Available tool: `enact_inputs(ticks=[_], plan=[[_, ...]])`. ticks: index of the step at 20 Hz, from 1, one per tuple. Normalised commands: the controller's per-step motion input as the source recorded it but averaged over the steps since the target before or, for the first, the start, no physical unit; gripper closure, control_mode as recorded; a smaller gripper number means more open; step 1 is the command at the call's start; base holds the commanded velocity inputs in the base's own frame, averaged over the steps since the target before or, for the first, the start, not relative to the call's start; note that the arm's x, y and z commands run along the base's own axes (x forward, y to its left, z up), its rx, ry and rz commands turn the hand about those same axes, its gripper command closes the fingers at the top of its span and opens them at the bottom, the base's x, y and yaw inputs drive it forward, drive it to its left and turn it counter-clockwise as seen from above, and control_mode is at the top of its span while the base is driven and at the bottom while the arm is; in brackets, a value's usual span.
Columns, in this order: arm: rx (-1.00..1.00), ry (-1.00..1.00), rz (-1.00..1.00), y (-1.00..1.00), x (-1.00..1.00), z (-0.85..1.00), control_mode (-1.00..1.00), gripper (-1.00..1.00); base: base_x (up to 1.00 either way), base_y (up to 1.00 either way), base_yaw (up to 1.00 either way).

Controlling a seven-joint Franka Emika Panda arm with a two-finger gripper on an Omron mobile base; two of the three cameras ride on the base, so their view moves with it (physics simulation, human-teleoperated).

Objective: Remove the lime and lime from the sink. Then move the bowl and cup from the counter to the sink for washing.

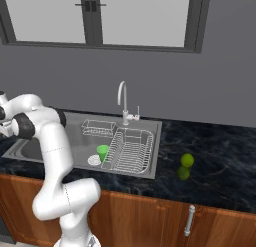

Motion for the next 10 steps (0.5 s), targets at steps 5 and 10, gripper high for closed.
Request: enact_inputs(ticks=[5, 10], plan=[[0.00, 0.00, -0.01, 0.11, 0.10, -0.08, -1.00, -1.00, 0.00, 0.00, 0.00], [0.00, 0.00, -0.01, 0.08, 0.01, -0.07, -1.00, -1.00, 0.00, 0.00, 0.00]])
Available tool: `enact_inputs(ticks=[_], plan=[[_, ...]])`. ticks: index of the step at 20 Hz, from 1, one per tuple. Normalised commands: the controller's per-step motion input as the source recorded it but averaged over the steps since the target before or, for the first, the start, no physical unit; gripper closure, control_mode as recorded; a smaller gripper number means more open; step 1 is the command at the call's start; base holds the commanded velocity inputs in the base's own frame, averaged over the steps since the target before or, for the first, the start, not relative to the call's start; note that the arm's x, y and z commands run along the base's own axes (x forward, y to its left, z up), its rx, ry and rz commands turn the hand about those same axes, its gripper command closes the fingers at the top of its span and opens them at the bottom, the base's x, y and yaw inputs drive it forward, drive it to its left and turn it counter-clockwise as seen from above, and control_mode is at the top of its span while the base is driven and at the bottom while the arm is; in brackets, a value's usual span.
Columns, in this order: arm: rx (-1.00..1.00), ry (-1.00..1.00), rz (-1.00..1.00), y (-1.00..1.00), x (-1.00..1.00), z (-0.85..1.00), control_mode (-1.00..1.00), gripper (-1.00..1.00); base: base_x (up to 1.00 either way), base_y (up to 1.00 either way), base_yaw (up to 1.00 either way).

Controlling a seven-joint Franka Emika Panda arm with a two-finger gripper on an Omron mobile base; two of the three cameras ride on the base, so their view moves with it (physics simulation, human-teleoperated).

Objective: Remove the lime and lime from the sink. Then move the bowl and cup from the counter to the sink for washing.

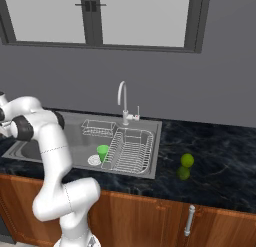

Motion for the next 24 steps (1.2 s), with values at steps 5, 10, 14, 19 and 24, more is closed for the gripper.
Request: enact_inputs(ticks=[5, 10, 14, 19, 24], plan=[[0.00, 0.00, -0.02, 0.06, 0.00, -0.07, -1.00, -1.00, 0.00, 0.00, 0.00], [0.00, 0.00, -0.03, 0.04, 0.00, -0.07, -1.00, 1.00, 0.00, 0.00, 0.00], [0.00, 0.00, -0.04, 0.00, 0.00, -0.04, -1.00, 1.00, 0.00, 0.00, 0.00], [0.03, 0.00, -0.04, 0.00, 0.00, 0.05, -1.00, 1.00, 0.00, 0.00, 0.00], [0.09, -0.02, -0.02, -0.03, -0.03, 0.17, -1.00, 1.00, 0.00, 0.00, 0.00]])
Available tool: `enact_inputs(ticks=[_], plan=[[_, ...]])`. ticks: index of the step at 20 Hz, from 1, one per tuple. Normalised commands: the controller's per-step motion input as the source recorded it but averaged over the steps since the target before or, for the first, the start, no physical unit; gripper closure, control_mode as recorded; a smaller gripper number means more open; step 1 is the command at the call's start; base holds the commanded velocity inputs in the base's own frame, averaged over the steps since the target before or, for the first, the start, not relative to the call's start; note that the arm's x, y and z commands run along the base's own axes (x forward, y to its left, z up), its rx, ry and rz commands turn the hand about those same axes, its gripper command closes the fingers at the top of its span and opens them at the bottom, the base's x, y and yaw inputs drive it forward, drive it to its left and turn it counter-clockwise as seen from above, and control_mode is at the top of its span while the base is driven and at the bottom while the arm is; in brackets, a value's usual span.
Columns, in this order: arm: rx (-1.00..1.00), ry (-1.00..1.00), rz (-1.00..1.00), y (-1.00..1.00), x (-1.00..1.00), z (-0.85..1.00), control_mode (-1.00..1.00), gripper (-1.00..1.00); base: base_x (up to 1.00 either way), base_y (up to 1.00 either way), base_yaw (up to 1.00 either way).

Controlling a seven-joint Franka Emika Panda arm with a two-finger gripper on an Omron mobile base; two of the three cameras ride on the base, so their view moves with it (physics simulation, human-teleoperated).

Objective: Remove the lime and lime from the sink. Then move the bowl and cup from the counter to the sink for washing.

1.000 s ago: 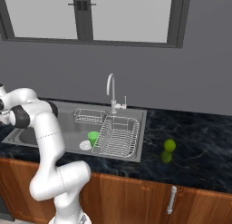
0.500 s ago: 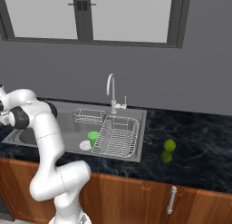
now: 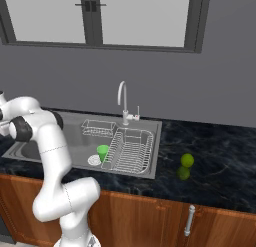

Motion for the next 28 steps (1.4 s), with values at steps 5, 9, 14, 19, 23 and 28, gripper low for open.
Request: enact_inputs(ticks=[5, 9, 14, 19, 23, 28], plan=[[0.10, -0.09, -0.01, -0.10, -0.07, 0.26, -1.00, 1.00, 0.00, 0.00, 0.00], [0.08, -0.12, 0.00, -0.18, -0.17, 0.31, -1.00, 1.00, 0.00, 0.00, 0.00], [0.12, -0.09, 0.00, -0.23, -0.19, 0.33, -1.00, 1.00, 0.00, 0.00, 0.00], [0.15, -0.04, 0.00, -0.31, -0.22, 0.33, -1.00, 1.00, 0.00, 0.00, 0.00], [0.17, 0.00, -0.04, -0.44, -0.17, 0.29, -1.00, 1.00, 0.00, 0.00, 0.00], [0.13, 0.00, -0.05, -0.48, -0.14, 0.25, -1.00, 1.00, 0.00, 0.00, 0.00]])
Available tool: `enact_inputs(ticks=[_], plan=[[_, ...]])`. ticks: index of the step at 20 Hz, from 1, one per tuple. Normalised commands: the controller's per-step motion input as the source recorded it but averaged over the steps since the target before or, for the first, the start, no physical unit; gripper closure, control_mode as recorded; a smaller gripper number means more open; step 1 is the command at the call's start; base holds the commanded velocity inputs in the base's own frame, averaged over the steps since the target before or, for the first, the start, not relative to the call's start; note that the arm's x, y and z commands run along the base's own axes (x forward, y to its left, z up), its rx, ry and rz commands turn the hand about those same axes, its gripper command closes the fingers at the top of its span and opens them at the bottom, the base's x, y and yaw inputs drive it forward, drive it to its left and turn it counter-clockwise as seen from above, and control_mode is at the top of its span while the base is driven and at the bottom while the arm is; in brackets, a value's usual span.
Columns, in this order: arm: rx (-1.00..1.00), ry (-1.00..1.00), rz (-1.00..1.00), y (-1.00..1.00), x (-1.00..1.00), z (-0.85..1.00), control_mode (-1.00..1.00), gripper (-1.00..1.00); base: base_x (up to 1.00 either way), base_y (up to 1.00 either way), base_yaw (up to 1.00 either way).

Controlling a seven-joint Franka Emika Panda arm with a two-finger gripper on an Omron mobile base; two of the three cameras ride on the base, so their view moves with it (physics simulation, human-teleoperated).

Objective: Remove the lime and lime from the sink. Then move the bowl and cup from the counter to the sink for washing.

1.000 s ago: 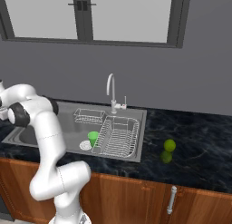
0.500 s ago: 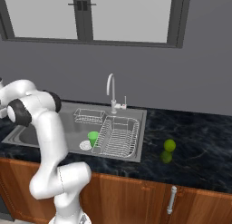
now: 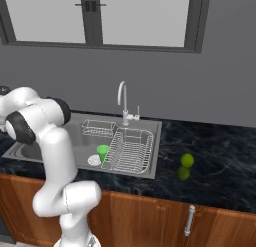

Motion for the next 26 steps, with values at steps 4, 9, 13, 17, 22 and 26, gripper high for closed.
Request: enact_inputs(ticks=[4, 9, 13, 17, 22, 26], plan=[[0.08, 0.01, -0.06, -0.47, -0.09, 0.28, -1.00, 1.00, 0.00, 0.00, 0.00], [0.03, 0.06, -0.03, -0.45, -0.07, 0.35, -1.00, 1.00, 0.00, 0.00, 0.00], [0.01, 0.18, 0.00, -0.42, -0.07, 0.37, -1.00, 1.00, 0.00, 0.00, 0.00], [0.00, 0.16, 0.00, -0.41, -0.09, 0.34, -1.00, 1.00, 0.00, 0.00, 0.00], [0.00, 0.00, 0.02, -0.37, -0.16, 0.26, -1.00, 1.00, 0.00, 0.00, 0.00], [0.00, 0.00, 0.04, -0.40, -0.14, 0.23, -1.00, 1.00, 0.00, 0.00, 0.00]])
